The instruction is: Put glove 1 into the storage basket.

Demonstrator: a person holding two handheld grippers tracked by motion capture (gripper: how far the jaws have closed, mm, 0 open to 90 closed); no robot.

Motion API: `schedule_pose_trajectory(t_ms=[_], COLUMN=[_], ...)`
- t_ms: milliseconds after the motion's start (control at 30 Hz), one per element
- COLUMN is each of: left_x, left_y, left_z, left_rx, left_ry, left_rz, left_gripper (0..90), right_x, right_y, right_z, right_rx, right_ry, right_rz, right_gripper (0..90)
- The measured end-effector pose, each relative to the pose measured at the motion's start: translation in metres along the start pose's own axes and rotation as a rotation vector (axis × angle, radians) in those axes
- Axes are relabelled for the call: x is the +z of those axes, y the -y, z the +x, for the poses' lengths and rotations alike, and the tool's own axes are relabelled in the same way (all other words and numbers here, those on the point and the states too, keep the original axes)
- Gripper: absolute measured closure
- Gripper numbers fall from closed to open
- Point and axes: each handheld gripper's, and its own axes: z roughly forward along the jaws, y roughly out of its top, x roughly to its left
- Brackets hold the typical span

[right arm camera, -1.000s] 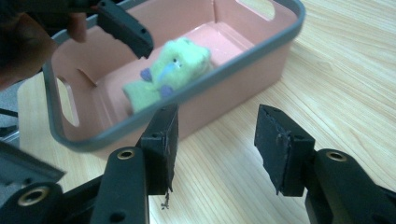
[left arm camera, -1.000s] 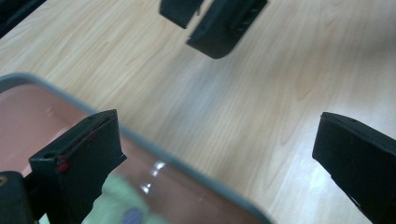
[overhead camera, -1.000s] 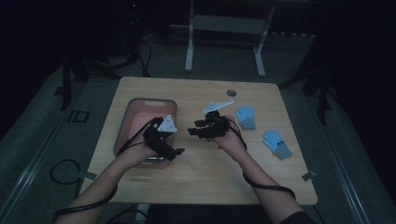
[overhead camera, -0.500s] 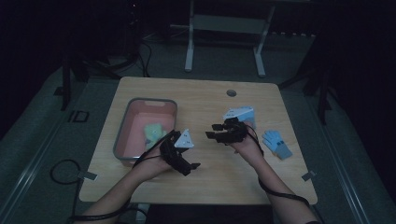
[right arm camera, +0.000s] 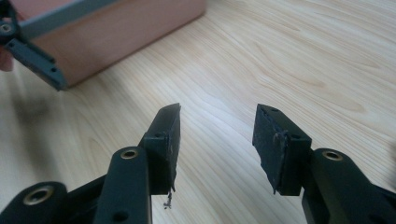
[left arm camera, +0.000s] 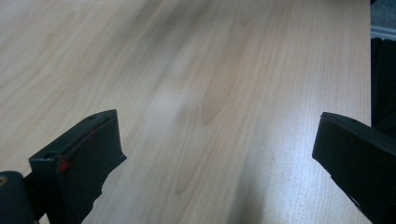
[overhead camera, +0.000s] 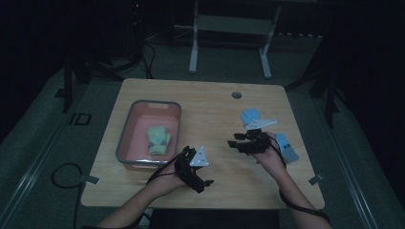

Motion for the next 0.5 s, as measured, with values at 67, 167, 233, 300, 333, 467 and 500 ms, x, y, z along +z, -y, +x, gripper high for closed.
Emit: schedule_pose_trajectory(t_ms=[67, 167, 233, 300, 333, 467, 500], left_x=[0.005, 0.011, 0.014, 0.016, 0.016, 0.018, 0.018], left_y=[0.002, 0.007, 0.010, 0.013, 0.015, 0.019, 0.020], left_z=[-0.004, -0.007, -0.008, -0.009, -0.009, -0.011, -0.012], left_rx=[-0.002, -0.009, -0.011, -0.022, -0.031, -0.031, -0.029], left_ry=[0.003, 0.001, -0.020, -0.021, -0.026, -0.050, -0.057], left_rz=[-0.005, -0.015, -0.022, -0.026, -0.031, -0.027, -0.036], left_gripper=[1.7, 1.7, 1.7, 1.7, 1.7, 1.7, 1.6], right_x=[-0.004, -0.009, -0.013, -0.015, -0.016, -0.015, -0.014], right_y=[0.005, 0.011, 0.013, 0.015, 0.016, 0.017, 0.016], right_z=[-0.005, -0.016, -0.024, -0.033, -0.038, -0.057, -0.063], right_rx=[0.007, 0.034, 0.055, 0.089, 0.111, 0.184, 0.198], right_ry=[0.015, 0.064, 0.104, 0.155, 0.179, 0.277, 0.280], right_rz=[-0.002, -0.009, -0.024, -0.036, -0.041, -0.047, -0.052], right_gripper=[51.7, 54.5, 56.7, 58.1, 58.4, 57.9, 57.3])
